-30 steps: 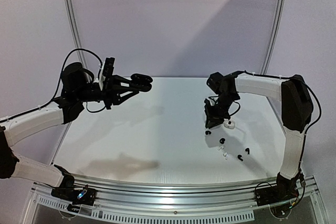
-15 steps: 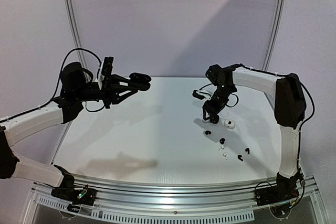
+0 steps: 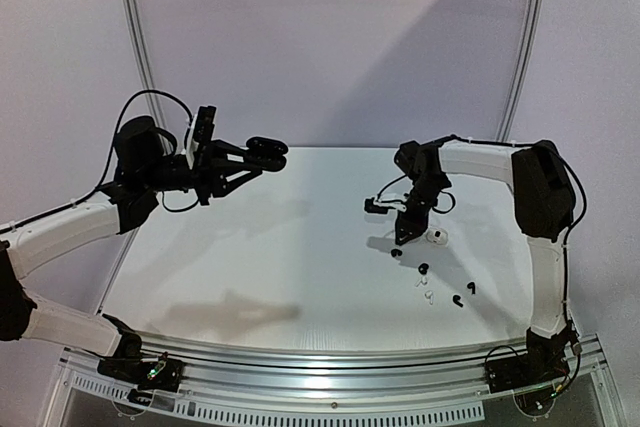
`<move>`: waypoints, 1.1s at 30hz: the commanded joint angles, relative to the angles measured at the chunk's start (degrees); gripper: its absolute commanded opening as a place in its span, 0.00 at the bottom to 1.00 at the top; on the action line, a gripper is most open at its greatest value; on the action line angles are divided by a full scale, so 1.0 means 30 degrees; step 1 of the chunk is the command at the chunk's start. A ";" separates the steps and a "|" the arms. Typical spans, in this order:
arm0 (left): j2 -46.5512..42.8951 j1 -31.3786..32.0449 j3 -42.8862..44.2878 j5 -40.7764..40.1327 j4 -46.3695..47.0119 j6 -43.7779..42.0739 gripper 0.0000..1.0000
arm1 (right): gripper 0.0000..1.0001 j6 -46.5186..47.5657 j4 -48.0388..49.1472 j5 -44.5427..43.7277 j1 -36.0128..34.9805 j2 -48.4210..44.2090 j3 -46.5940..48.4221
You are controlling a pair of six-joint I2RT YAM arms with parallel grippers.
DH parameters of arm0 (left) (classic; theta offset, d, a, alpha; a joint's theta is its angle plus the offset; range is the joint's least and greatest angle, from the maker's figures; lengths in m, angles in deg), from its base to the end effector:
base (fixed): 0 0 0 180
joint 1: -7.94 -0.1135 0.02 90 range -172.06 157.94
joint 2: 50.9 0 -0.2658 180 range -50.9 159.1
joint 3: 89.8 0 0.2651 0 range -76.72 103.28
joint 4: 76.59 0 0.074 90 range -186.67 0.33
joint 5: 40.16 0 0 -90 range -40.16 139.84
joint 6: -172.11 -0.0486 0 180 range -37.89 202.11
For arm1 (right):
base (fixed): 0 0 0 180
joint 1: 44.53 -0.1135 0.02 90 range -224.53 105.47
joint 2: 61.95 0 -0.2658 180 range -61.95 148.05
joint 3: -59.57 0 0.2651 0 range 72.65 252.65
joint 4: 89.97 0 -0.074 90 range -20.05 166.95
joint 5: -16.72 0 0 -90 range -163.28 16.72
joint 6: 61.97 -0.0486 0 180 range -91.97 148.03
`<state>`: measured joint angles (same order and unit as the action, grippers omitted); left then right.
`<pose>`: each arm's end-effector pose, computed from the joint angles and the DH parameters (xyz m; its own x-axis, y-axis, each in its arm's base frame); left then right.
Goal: Insert the wireless bluetooth earbuds into the charging case
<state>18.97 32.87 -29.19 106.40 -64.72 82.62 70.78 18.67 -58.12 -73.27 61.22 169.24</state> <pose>0.2467 -0.1594 0.3250 0.0325 -0.0205 -0.9993 0.9885 0.1482 0.0291 0.3745 0.2198 0.1537 -0.3123 -0.9185 -0.2426 -0.9487 0.2881 0.1305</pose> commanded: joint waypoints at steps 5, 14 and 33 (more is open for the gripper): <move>0.0221 -0.0216 0.0618 0.0249 -0.0361 -0.0142 0.00 | 0.30 0.1177 0.0175 0.0351 0.0110 0.0514 -0.0969; 0.0356 -0.0232 0.0709 0.0208 -0.0427 -0.0442 0.00 | 0.27 0.0872 0.0523 0.0984 0.0056 0.0817 -0.1104; 0.0273 -0.0252 0.0637 0.0174 -0.0611 -0.0815 0.00 | 0.25 0.1085 0.0439 0.0408 -0.1040 0.1324 -0.1542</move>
<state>19.62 32.76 -28.23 106.42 -65.29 81.03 73.60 19.02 -56.88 -75.25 63.06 166.29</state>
